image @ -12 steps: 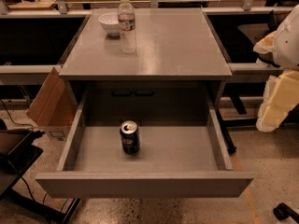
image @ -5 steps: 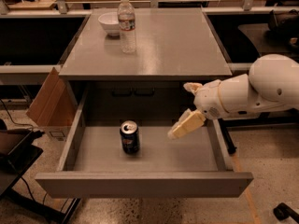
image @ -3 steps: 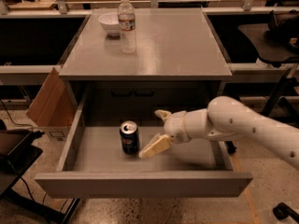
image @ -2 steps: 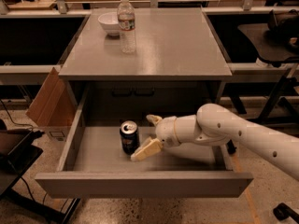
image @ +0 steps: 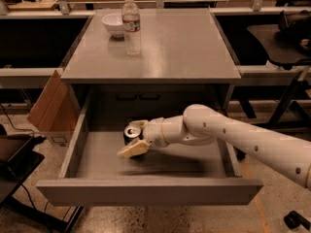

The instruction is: Pick pepsi can from top drawer and place on counter

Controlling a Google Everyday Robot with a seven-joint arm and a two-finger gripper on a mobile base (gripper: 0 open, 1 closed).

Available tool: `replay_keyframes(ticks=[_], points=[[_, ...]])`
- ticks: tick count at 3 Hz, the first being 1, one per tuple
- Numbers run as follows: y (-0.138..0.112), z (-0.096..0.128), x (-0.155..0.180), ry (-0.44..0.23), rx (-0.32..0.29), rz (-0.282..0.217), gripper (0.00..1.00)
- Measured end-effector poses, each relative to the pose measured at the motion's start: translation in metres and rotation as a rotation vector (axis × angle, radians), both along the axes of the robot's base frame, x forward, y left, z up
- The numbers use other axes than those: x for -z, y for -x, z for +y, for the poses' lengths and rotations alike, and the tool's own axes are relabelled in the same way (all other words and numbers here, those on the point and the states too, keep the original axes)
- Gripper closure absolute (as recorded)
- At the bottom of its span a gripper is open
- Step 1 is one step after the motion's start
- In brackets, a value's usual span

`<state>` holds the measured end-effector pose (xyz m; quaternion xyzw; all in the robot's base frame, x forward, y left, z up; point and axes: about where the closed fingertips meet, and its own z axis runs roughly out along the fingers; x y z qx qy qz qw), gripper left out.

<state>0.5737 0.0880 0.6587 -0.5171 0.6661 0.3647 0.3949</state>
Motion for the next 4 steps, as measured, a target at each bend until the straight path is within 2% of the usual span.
replay_keyframes(ticks=[1, 2, 3, 4], points=[[0.000, 0.017, 0.000, 0.002, -0.022, 0.007, 0.48], [-0.009, 0.021, -0.026, 0.009, -0.010, 0.007, 0.79], [-0.029, 0.007, -0.093, 0.055, 0.008, 0.008, 0.99], [-0.058, -0.018, -0.176, 0.087, 0.078, 0.017, 1.00]])
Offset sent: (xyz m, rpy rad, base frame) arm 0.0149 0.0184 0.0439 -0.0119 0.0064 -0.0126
